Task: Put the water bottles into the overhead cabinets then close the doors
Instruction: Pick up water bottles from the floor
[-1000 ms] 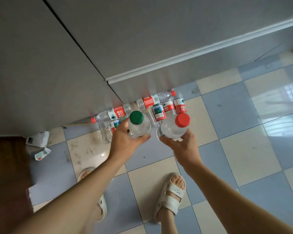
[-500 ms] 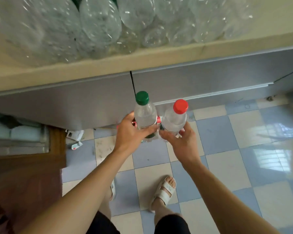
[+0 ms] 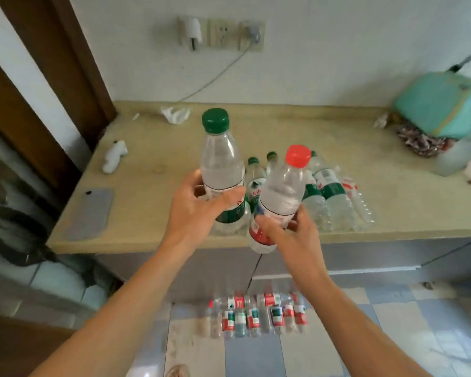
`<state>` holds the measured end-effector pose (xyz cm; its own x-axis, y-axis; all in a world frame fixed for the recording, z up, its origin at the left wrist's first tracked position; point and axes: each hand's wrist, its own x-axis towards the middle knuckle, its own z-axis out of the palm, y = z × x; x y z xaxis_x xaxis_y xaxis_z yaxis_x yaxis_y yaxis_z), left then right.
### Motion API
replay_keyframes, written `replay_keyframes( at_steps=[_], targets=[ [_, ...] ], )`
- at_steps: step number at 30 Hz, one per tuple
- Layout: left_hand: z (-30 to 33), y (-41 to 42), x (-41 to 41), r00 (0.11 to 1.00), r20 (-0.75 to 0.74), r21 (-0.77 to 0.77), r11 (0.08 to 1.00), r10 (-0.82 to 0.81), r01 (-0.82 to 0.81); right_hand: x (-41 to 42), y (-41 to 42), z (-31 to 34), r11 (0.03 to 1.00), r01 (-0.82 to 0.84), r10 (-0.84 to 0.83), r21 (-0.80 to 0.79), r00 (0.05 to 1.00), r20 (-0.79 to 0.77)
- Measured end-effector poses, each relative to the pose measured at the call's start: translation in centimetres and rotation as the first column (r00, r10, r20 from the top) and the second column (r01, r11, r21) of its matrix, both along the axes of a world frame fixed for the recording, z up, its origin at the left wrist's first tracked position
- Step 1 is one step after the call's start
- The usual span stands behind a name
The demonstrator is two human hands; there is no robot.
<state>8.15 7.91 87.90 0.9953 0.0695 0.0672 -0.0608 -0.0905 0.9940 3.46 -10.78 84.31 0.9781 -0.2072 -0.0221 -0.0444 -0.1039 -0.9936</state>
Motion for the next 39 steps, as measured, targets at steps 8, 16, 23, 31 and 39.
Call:
replay_keyframes(
  at_steps=[8,16,23,31,39],
  targets=[
    [14.5,8.1,7.8,0.968,0.242,0.033,0.998,-0.067,0.060,8.3,8.1,14.6,0.997,0.048,-0.061,0.061,0.967,0.248],
    [26.4,10.5,12.7,0.909,0.416,0.061,0.998,-0.033,0.009,13.8,10.6,26.6,0.999,-0.029,0.010,0.038,0.908,0.419],
    [35.1,11.4,13.8,0.837,0.544,0.059,0.993,0.054,-0.103,17.5,10.5,36.0,0.992,-0.125,0.099,0.008,0.825,0.556],
    [44.0,13.4,17.1,0.787,0.599,0.040,0.976,0.147,-0.212,22.2,9.8,46.1,0.982,-0.190,0.153,-0.014,0.743,0.652],
    [49.9,14.7,24.8,0.806,0.556,-0.049,0.976,0.205,-0.214,29.3,10.1,52.6,0.986,-0.169,0.127,0.004,0.756,0.642]
  ],
)
